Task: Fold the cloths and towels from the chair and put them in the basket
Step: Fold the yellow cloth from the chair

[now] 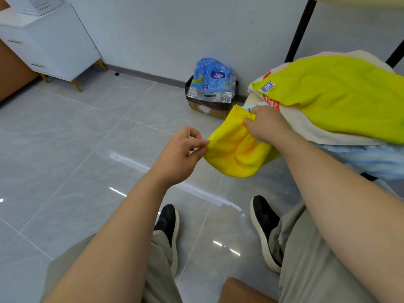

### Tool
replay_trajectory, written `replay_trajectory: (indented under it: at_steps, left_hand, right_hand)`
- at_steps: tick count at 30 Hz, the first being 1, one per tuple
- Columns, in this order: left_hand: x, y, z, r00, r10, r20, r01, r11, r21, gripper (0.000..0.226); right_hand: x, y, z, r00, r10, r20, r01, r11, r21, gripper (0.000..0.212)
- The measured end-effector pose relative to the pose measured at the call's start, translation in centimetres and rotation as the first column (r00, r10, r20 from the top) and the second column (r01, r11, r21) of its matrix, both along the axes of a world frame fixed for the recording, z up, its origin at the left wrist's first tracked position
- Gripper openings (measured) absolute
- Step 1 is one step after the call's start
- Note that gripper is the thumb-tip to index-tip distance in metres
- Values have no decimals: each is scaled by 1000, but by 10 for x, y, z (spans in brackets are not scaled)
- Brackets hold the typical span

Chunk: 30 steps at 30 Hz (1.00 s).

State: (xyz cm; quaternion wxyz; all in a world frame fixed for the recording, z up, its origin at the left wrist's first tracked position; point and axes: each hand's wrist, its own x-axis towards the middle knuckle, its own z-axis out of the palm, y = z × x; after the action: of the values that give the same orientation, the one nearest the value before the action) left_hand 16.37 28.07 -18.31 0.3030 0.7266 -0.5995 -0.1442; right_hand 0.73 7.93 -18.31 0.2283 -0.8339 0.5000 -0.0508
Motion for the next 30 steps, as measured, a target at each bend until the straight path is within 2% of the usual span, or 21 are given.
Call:
replay_trajectory:
  at_steps: [5,9,14,19,30]
  left_hand:
    - [-1,1,-3,999,-34,5,34,999,29,28]
    - [1,3,-5,999,14,-49,-11,999,52,31]
    - [-4,6,-2,994,36,-101,-34,999,22,26]
    - [-4,5,-1,995,83,-54,-82,996,24,21]
    - [2,5,-5,969,233,83,-247,917,313,22]
  right_hand:
    - [1,-1,-1,1000,-2,-20,2,1000,1,53]
    - [2,-1,-1,1000,2,-17,-2,1000,-8,53]
    - [2,0,-1,1000,-2,-5,2,1000,-4,53]
    - [2,2,0,1000,-8,20,8,1000,-3,52]
    - [3,2,-1,999,20,48,-20,1000,-5,53]
